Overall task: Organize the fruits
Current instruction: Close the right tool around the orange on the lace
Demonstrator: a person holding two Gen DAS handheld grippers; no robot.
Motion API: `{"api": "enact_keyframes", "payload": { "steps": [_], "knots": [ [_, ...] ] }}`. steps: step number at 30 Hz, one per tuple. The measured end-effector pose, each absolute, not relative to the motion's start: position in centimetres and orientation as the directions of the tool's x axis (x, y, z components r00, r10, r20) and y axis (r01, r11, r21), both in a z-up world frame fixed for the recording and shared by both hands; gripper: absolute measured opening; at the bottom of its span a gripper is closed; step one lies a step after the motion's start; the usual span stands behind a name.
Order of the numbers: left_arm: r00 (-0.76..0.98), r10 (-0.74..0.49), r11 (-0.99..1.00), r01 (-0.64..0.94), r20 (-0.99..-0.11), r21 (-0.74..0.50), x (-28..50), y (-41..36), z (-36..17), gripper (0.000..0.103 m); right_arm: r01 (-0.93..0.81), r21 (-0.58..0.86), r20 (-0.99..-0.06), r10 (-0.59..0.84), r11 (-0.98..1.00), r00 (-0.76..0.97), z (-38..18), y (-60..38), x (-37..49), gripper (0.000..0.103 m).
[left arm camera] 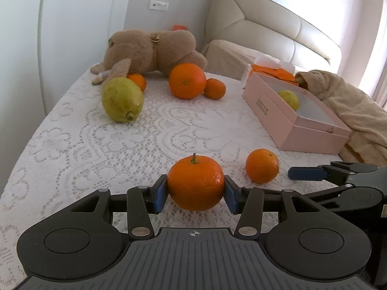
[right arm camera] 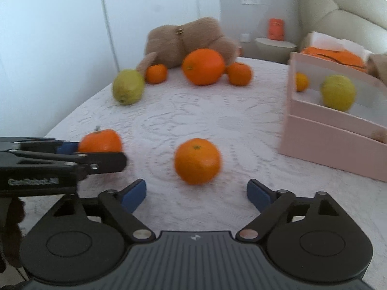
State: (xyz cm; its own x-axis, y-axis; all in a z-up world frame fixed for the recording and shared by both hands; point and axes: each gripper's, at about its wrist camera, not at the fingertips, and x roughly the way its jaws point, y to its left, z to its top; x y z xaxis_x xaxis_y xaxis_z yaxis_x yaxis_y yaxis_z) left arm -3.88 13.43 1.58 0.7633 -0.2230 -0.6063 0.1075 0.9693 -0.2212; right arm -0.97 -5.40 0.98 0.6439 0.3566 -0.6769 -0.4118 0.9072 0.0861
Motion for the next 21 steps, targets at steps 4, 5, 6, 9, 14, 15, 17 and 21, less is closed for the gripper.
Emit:
{"api": "enact_keyframes", "payload": {
  "steps": [4, 5, 6, 9, 14, 15, 17, 21],
  "knots": [
    [0.763, -0.198, 0.974, 0.079, -0.616, -0.215, -4.1, 13.8, 1.5, 0.053, -0.397, 0.055, -0.679, 0.325, 0.916, 0.658, 1.1, -5.0, -0.4, 0.076],
    [0.762, -0.194, 0.974, 0.075, -0.618, -0.213, -4.1, 13.8, 1.4, 0.053, -0.392, 0.045, -0.677, 0.316, 0.919, 0.664, 1.2, -4.8, -0.2, 0.071],
    [0.760, -0.191, 0.975, 0.073, -0.621, -0.211, -4.2, 13.9, 1.4, 0.053, -0.388, 0.038, -0.676, 0.310, 0.921, 0.669, 1.2, -4.6, 0.0, 0.067],
    [0.757, -0.188, 0.976, 0.074, -0.626, -0.204, -4.2, 13.8, 1.3, 0.053, -0.394, 0.042, -0.672, 0.318, 0.918, 0.669, 1.6, -4.2, 0.1, 0.053],
    [0.753, -0.205, 0.975, 0.101, -0.626, -0.198, -4.5, 12.9, 1.6, 0.053, -0.386, 0.010, -0.674, 0.291, 0.923, 0.679, 2.4, -4.8, -1.2, 0.042],
    [0.750, -0.210, 0.975, 0.109, -0.627, -0.196, -4.5, 12.5, 1.6, 0.053, -0.375, 0.008, -0.674, 0.281, 0.927, 0.683, 2.5, -5.2, -1.4, 0.042],
    [0.745, -0.223, 0.973, 0.130, -0.629, -0.191, -4.5, 11.7, 1.7, 0.053, -0.346, 0.024, -0.679, 0.269, 0.938, 0.683, 2.6, -6.6, -1.9, 0.041],
    [0.719, -0.285, 0.958, 0.203, -0.634, -0.200, -4.4, 9.1, 1.7, 0.053, -0.258, 0.072, -0.677, 0.237, 0.963, 0.697, 3.0, -10.2, -2.6, 0.041]
  ]
}}
